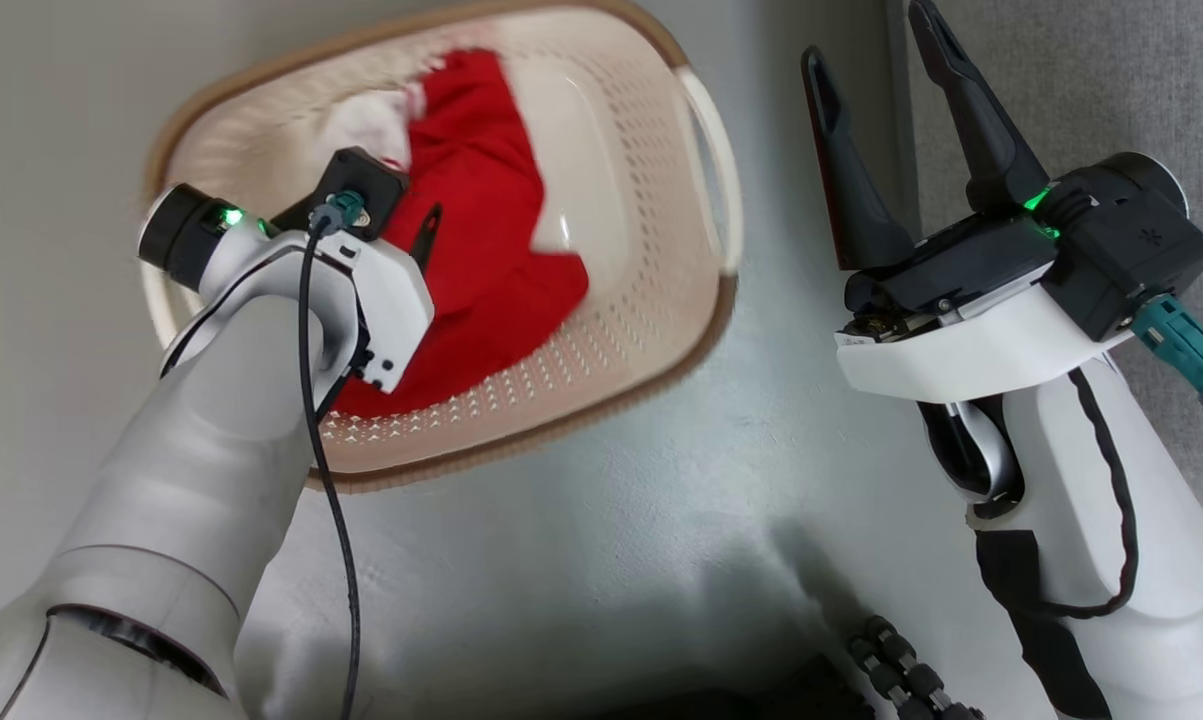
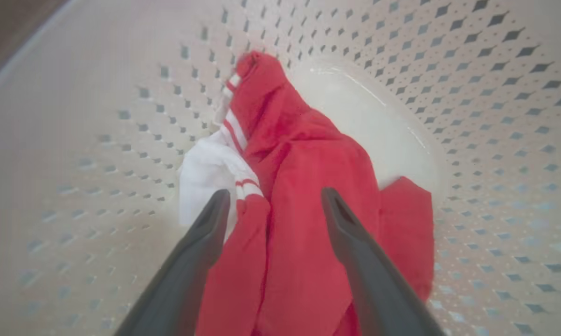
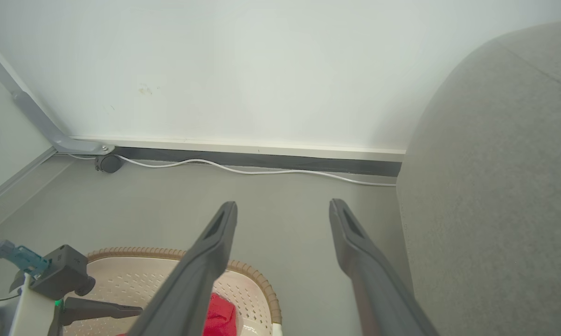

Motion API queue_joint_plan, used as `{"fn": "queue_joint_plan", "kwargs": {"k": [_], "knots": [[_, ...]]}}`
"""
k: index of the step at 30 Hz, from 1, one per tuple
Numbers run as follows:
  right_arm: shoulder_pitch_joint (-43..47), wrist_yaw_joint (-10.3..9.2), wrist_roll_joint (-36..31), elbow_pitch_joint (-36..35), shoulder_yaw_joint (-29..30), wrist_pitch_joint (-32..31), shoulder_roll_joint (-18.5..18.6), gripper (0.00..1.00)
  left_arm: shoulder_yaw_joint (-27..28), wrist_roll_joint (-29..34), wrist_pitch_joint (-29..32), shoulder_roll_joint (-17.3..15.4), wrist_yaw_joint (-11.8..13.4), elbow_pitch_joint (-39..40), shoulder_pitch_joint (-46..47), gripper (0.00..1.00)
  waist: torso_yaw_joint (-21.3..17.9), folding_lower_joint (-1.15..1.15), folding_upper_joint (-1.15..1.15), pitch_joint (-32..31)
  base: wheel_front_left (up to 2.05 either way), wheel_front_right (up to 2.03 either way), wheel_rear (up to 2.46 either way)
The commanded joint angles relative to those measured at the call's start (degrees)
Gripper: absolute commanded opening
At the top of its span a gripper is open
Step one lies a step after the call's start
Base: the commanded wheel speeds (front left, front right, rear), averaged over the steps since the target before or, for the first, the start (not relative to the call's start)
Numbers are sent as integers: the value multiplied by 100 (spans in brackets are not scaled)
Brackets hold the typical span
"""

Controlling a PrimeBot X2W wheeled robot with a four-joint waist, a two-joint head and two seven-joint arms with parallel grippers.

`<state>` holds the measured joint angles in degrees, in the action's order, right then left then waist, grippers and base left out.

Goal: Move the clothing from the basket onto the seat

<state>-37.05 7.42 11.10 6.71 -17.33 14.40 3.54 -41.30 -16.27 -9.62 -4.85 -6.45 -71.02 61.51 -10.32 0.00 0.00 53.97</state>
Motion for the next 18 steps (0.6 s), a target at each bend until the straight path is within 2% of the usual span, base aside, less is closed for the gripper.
{"fn": "queue_joint_plan", "kwargs": {"k": [1,8,18], "knots": [[139,7,77,-154,-107,60,-66,100,17,64,89,-132,54,-83,-117,100,-68,0,0,77,0,0,0],[148,7,199,-193,-101,60,-66,100,-142,161,245,-152,180,-206,19,100,-160,0,0,205,0,0,0],[147,7,383,-314,-95,60,-66,100,-741,718,640,-393,633,-270,158,100,-369,0,0,423,0,0,0]]}}
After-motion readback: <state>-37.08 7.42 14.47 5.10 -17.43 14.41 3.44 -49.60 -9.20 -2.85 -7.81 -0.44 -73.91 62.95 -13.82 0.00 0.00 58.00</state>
